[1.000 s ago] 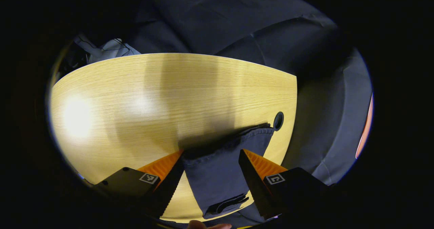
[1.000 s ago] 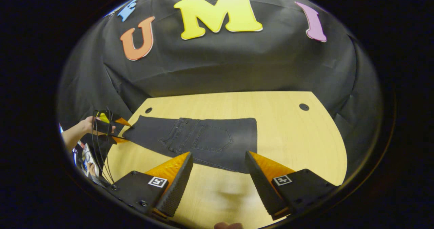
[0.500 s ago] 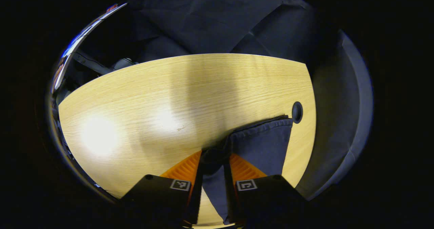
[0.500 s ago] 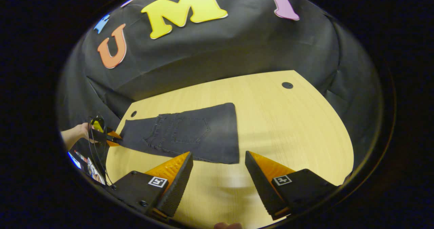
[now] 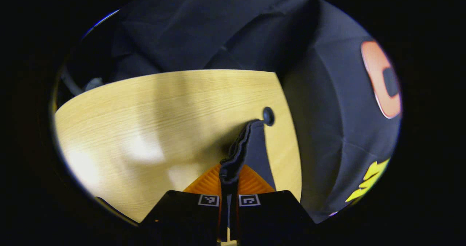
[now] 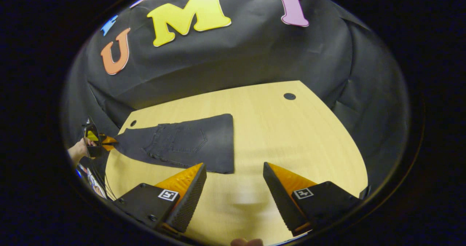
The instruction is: Grasp the waist and the cuffs of the jeans and fold them to make the two legs overlap; first hold the waist and fold one-third of the jeans toward the cuffs, then hold the cuffs and fold the remaining one-third in the same direction to finish folding.
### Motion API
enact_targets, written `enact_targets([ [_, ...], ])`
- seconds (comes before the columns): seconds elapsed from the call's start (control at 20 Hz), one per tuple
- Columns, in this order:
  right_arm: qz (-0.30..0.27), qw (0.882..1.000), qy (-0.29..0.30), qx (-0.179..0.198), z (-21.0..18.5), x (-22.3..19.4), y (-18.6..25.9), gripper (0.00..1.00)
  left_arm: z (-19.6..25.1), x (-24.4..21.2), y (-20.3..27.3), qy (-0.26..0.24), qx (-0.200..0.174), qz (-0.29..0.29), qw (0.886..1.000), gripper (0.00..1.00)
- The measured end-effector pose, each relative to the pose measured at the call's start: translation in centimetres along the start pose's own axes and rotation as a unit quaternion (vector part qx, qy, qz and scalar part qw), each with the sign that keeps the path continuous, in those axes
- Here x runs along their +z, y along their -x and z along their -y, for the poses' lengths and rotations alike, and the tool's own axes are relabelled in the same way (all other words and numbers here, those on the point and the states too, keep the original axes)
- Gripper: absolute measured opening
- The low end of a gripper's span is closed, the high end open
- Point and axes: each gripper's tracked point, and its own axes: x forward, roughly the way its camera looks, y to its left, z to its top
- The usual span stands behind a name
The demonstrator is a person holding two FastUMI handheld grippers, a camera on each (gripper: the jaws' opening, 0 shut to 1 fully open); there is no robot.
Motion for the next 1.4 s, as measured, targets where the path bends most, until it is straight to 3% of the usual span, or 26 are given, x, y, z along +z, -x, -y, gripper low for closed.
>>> enact_targets([
  [0.2, 0.023, 1.0, 0.017, 0.005, -0.4, 0.5, 2.6, 0.98, 9.3, -1.4, 5.5, -0.114, -0.081, 0.027, 0.99, 0.05],
  [0.4, 0.053, 0.998, 0.034, -0.003, 0.5, 0.4, 6.0, 0.98, 19.9, -6.3, 11.7, -0.263, -0.171, 0.042, 0.949, 0.05],
  [0.5, 0.06, 0.998, 0.032, -0.01, 1.3, -0.2, 7.8, 0.93, 24.4, -9.9, 13.9, -0.3, -0.213, 0.032, 0.929, 0.05],
  [0.55, 0.063, 0.997, 0.032, -0.016, 1.9, -0.6, 8.5, 0.93, 23.1, -12.9, 15.8, -0.314, -0.233, 0.027, 0.92, 0.05],
  [0.7, 0.069, 0.996, 0.02, -0.043, 4.6, -1.5, 10.7, 0.98, 27.7, -21.5, 14.1, -0.354, -0.268, -0.005, 0.896, 0.05],
  [0.75, 0.07, 0.996, 0.013, -0.054, 5.6, -1.9, 11.4, 0.93, 27.8, -23.7, 13.4, -0.368, -0.271, -0.017, 0.89, 0.05],
  [0.8, 0.071, 0.995, 0.006, -0.064, 6.6, -2.2, 12.0, 0.93, 27.3, -26.2, 12.4, -0.386, -0.268, -0.029, 0.882, 0.05],
  [0.85, 0.069, 0.995, 0.0, -0.075, 7.6, -2.7, 12.5, 1.0, 26.6, -28.2, 11.1, -0.408, -0.264, -0.036, 0.873, 0.05],
  [0.9, 0.066, 0.994, -0.008, -0.087, 8.6, -3.2, 13.1, 0.98, 25.9, -30.4, 9.6, -0.428, -0.257, -0.039, 0.866, 0.05],
  [1.1, 0.046, 0.992, -0.014, -0.116, 11.0, -5.5, 14.8, 0.98, 22.5, -35.2, 4.7, -0.506, -0.196, -0.017, 0.84, 0.05],
  [1.25, 0.033, 0.992, -0.004, -0.121, 11.9, -6.2, 15.4, 0.98, 19.4, -36.2, 1.3, -0.531, -0.137, -0.021, 0.836, 0.07],
  [1.3, 0.029, 0.992, 0.0, -0.119, 12.2, -6.1, 15.4, 0.93, 18.7, -36.0, 0.7, -0.536, -0.123, -0.019, 0.835, 0.08],
  [1.35, 0.026, 0.993, 0.005, -0.115, 12.4, -6.0, 15.3, 0.98, 18.4, -35.7, 0.6, -0.536, -0.119, -0.017, 0.836, 0.1],
  [1.4, 0.026, 0.994, 0.011, -0.109, 12.4, -5.6, 15.2, 0.98, 18.7, -35.1, 1.1, -0.533, -0.114, -0.01, 0.838, 0.05],
])
